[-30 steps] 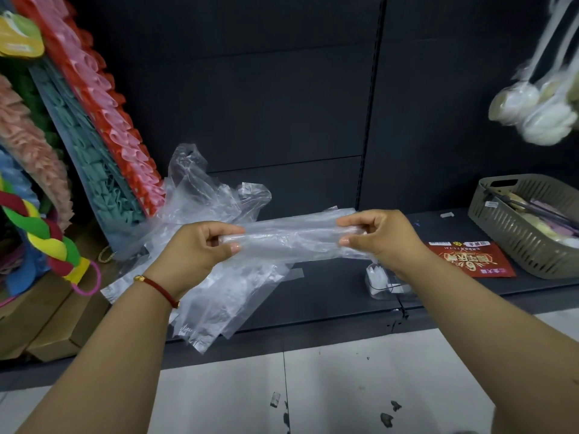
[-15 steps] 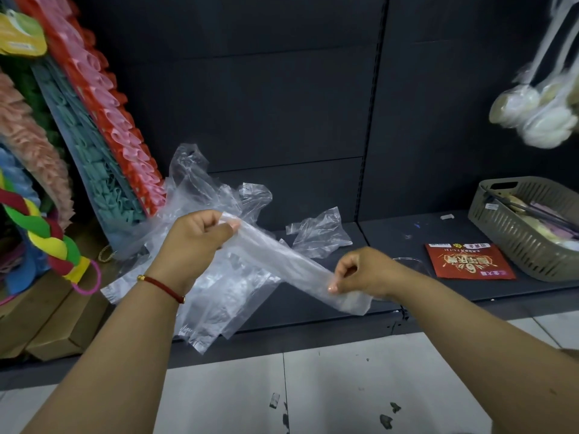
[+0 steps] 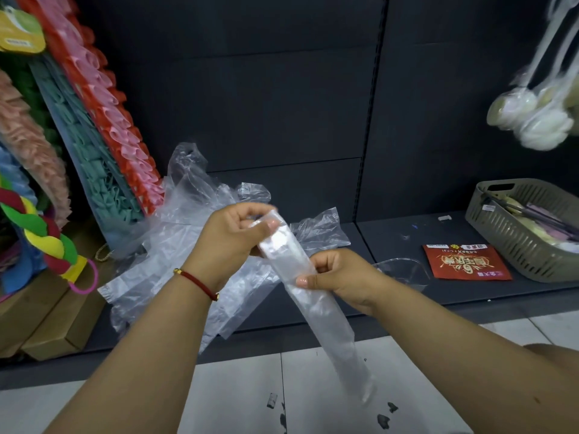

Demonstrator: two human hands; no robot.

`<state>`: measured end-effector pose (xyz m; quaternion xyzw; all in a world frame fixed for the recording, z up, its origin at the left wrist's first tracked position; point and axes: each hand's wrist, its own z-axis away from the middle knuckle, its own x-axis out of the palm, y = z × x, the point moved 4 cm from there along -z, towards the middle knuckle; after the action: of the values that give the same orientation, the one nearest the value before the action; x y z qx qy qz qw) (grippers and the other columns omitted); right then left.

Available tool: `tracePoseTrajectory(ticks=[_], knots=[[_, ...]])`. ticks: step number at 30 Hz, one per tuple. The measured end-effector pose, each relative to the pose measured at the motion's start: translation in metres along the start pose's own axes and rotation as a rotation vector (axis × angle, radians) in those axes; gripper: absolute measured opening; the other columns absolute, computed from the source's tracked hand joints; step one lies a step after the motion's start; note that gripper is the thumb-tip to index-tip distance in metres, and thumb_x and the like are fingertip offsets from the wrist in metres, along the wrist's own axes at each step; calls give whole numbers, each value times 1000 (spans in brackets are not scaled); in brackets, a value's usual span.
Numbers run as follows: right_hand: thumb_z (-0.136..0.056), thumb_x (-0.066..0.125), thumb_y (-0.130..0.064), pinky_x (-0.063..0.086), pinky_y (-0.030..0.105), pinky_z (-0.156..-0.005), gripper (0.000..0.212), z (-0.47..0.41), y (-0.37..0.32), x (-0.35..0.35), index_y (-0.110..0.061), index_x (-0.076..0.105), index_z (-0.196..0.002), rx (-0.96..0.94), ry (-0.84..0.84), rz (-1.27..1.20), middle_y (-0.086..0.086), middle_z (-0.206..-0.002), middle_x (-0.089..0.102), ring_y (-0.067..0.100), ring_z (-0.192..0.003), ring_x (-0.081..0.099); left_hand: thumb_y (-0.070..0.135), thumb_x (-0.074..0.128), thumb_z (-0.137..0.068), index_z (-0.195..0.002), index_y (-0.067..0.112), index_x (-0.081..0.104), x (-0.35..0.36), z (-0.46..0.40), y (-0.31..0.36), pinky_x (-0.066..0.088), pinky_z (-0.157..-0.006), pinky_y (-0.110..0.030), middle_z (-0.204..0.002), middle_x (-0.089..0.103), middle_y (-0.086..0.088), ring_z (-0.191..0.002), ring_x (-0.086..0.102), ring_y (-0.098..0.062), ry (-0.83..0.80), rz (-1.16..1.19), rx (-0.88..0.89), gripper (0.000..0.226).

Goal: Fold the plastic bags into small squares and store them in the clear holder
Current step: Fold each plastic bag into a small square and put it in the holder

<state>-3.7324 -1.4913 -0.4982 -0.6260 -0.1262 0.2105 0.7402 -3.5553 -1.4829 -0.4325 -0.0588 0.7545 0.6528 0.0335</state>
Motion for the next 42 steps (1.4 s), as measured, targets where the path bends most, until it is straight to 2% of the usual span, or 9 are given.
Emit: tracePoseTrajectory(ticks=[3,10,13,16,19,25,28,33,42], knots=[[-79,74,-2,56,24,-69,8,-1,-3,-2,1,70,-86,-13,24,-104,5,-77,73,15,-70,68,35,71,-82,-111,8,62,19,3,-13,59,-82,-44,-97,69,-16,-88,67,-28,-55,342,-193,41],[-76,78,-2,58,27,-68,11,0,1,-6,1,69,-80,-5,51,1,3,-74,71,14,-68,66,12,58,-97,-100,-14,62,21,-4,-21,60,-78,-45,-98,68,-33,-88,70,-41,71,104,-179,27],[-70,86,-9,56,31,-75,30,-1,12,-6,8,65,-84,46,55,223,7,-76,67,14,-70,62,15,55,-99,-100,-9,63,8,-9,-16,60,-80,-45,-90,73,-24,-85,71,-37,163,125,-175,26],[-70,87,-19,50,22,-64,26,3,25,-1,-4,67,-75,112,-17,514,-1,-69,64,8,-61,56,16,50,-101,-94,-1,63,-1,-9,-10,61,-71,-36,-71,74,-6,-72,74,-20,220,138,-158,22],[-73,85,-26,55,28,-75,29,5,29,0,-10,70,-92,118,-55,641,3,-90,72,15,-80,67,16,50,-102,-92,2,65,-3,-9,-8,60,-71,-35,-69,74,-1,-70,73,-16,213,92,-128,23],[-84,75,-24,52,25,-83,11,5,1,0,-18,68,-88,-79,100,194,6,-91,68,11,-83,61,31,57,-96,-96,1,69,15,-7,-11,54,-85,-61,-94,71,-27,-92,68,-45,76,-9,-93,33],[-86,72,-15,49,20,-69,18,4,-5,-4,-13,66,-69,-127,209,141,2,-74,64,11,-70,56,31,55,-98,-101,2,67,21,-7,-12,56,-87,-54,-100,72,-23,-97,69,-39,67,120,-89,31],[-86,72,-11,51,35,-82,16,0,-2,-17,1,68,-75,-146,350,-69,14,-77,63,20,-75,56,30,57,-96,-97,8,67,44,5,-29,55,-80,-31,-86,73,-5,-80,68,-16,-93,252,-280,24],[-93,65,-21,54,30,-75,27,-2,1,-18,6,67,-89,-61,372,-169,21,-86,70,21,-75,61,16,65,-91,-83,7,70,51,12,-51,52,-83,-35,-86,74,-11,-81,66,-22,49,209,-385,13]])
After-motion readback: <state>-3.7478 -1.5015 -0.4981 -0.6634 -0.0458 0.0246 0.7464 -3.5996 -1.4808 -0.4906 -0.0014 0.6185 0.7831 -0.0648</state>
